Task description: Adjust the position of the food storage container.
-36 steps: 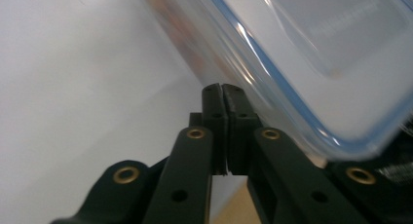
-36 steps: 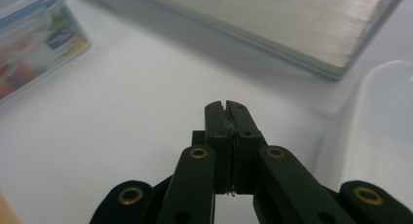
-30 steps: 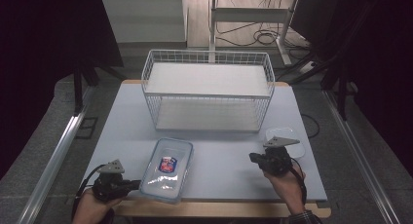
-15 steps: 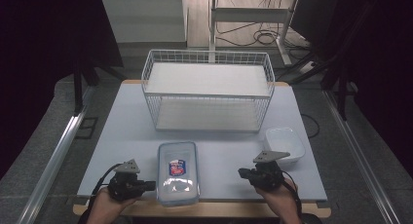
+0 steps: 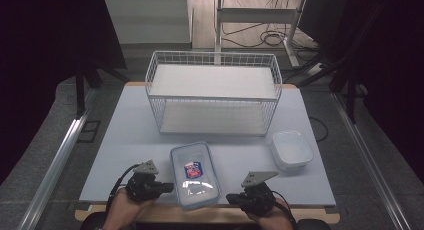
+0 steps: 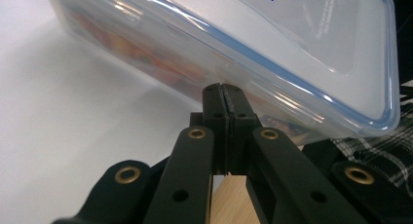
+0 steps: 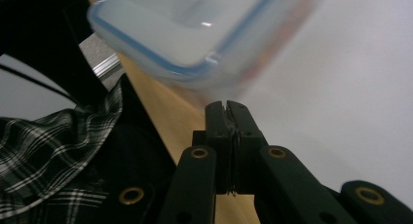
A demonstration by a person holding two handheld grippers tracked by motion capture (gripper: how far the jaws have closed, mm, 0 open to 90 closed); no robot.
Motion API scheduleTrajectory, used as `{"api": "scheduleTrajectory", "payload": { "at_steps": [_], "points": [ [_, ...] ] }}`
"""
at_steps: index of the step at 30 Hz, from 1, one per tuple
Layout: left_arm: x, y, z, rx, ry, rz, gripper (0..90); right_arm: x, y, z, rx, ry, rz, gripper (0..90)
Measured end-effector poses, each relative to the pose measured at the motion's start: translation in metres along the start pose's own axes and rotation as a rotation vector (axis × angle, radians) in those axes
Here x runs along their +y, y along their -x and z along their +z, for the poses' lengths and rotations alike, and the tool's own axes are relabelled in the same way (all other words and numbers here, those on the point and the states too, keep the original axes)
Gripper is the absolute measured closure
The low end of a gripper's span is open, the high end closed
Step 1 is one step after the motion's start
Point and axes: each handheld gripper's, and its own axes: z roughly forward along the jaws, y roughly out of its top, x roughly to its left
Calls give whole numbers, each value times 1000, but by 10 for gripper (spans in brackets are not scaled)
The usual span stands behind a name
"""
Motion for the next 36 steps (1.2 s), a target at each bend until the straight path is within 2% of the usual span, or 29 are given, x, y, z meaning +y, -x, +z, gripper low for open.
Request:
{"api": "scheduleTrajectory", "payload": {
  "at_steps": [3,5,8,9,10,11,12,13,15,18,19,20,21,25,29,32,34,36],
  "points": [
    [8,4,10,-18,1,13,898,1,-3,4,17,-15,-3,880],
    [13,6,15,-29,-4,33,898,0,-4,6,2,-31,-11,861],
    [16,0,12,-12,0,35,898,0,-2,8,11,-31,12,868],
    [19,-15,3,39,25,-4,898,0,-2,8,10,-32,9,868],
    [19,-15,3,39,25,-4,899,0,-2,8,10,-32,9,868],
    [21,-27,-2,85,39,-30,899,0,-2,9,14,-38,12,882],
    [23,-34,-4,103,48,-46,899,-1,-2,10,22,-38,15,890],
    [30,-52,-6,128,75,-60,899,0,-1,10,30,-38,20,892],
    [42,-63,-2,154,96,-50,899,0,-1,11,14,-40,17,894],
    [60,-75,10,139,119,-28,899,0,2,11,18,-36,38,895],
    [60,-75,10,139,119,-28,898,0,2,11,18,-36,38,895],
    [65,-77,15,130,119,-21,899,1,4,10,-6,-34,43,895],
    [70,-81,19,134,110,-15,899,1,5,10,-10,-32,47,895],
    [67,-85,18,89,121,-44,899,2,11,8,-31,-27,65,895],
    [64,-81,18,100,105,-53,900,3,21,5,-71,-22,89,895],
    [64,-79,18,91,96,-53,900,3,28,1,-100,-23,106,895],
    [63,-77,17,57,72,-50,900,3,36,-1,-134,-20,125,895],
    [63,-77,16,32,54,-28,900,3,45,-4,-166,-16,142,895]
  ]
}}
